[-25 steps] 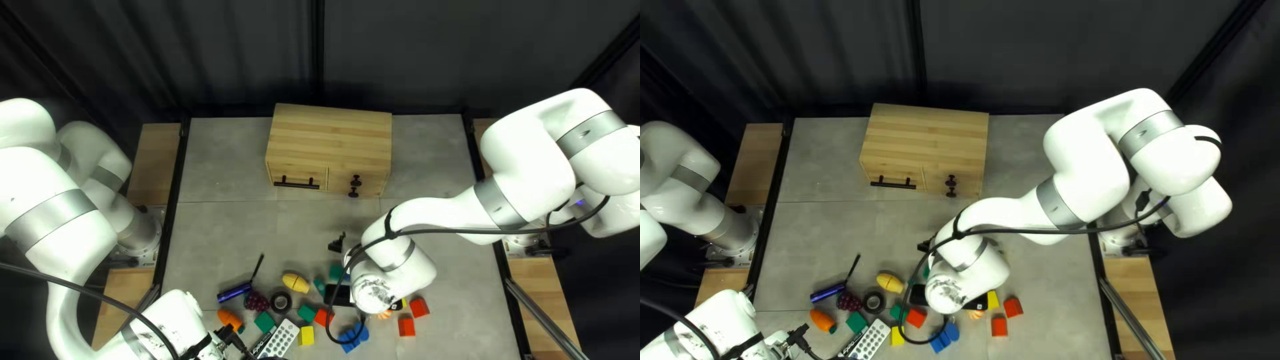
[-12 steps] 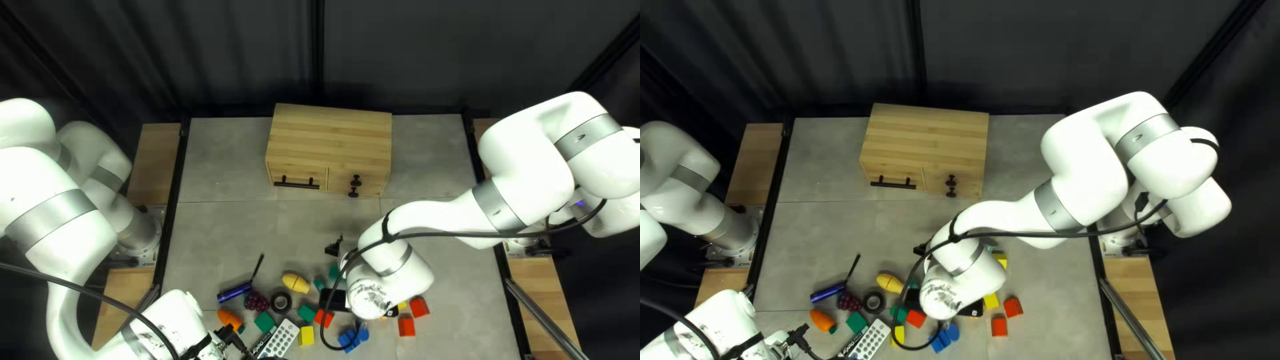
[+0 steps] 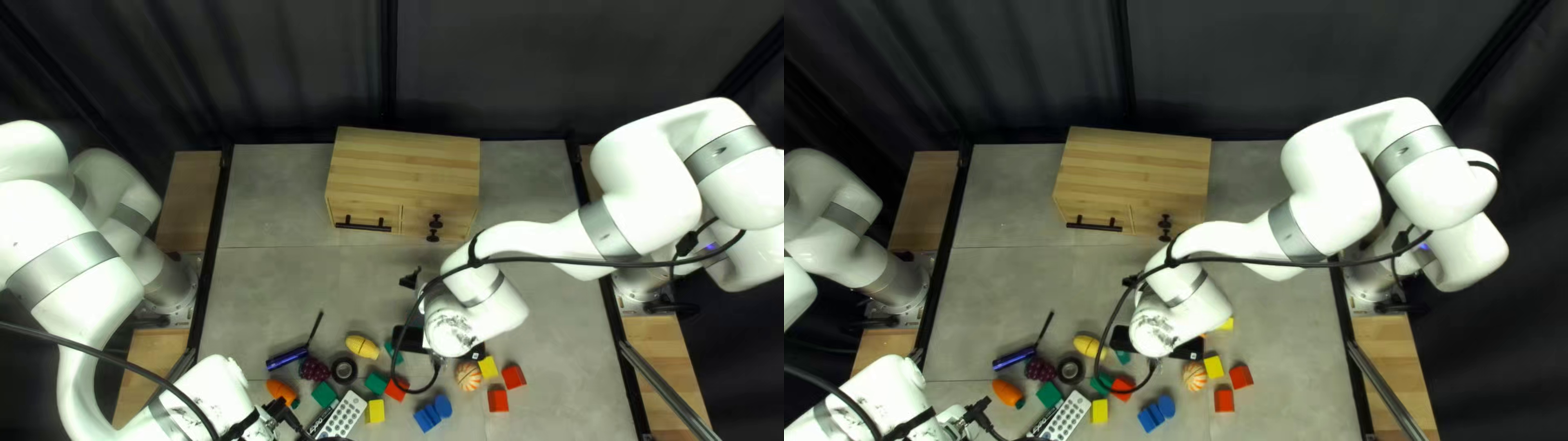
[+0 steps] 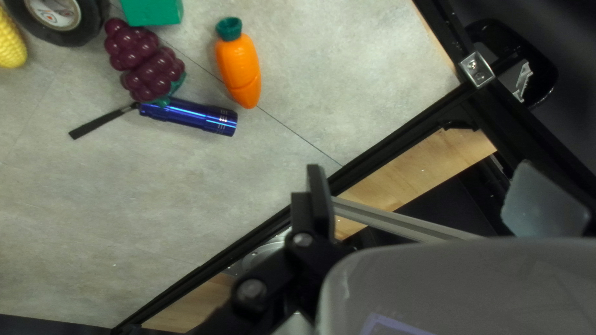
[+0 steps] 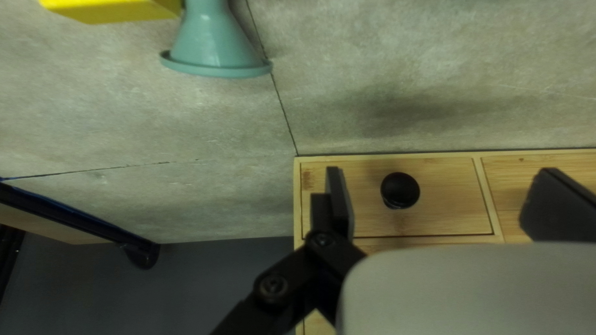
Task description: Open drawers and place objects into drawer and close
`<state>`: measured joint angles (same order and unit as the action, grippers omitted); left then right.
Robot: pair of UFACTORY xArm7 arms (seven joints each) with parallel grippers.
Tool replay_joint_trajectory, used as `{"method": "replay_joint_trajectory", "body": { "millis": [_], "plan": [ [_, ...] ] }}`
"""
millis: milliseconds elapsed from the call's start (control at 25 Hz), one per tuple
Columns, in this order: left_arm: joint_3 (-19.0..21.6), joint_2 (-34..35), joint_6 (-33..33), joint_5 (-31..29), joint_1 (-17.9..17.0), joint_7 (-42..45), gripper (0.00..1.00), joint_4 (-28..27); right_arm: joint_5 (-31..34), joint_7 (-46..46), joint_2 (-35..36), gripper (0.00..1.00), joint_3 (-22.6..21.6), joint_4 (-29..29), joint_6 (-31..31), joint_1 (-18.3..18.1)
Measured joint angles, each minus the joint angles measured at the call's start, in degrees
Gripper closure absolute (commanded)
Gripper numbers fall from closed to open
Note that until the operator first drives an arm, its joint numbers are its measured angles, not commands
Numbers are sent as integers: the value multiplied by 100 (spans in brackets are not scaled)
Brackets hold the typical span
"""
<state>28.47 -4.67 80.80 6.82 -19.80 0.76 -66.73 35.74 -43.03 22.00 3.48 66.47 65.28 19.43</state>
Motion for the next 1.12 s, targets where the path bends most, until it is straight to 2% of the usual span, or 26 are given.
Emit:
{"method": "replay_joint_trajectory", "body": {
  "millis": [1120],
  "plan": [
    [0, 0, 0, 0, 0, 0, 0, 0, 331, -683, 249, 0, 332, -232, -815, -624]
  ]
}}
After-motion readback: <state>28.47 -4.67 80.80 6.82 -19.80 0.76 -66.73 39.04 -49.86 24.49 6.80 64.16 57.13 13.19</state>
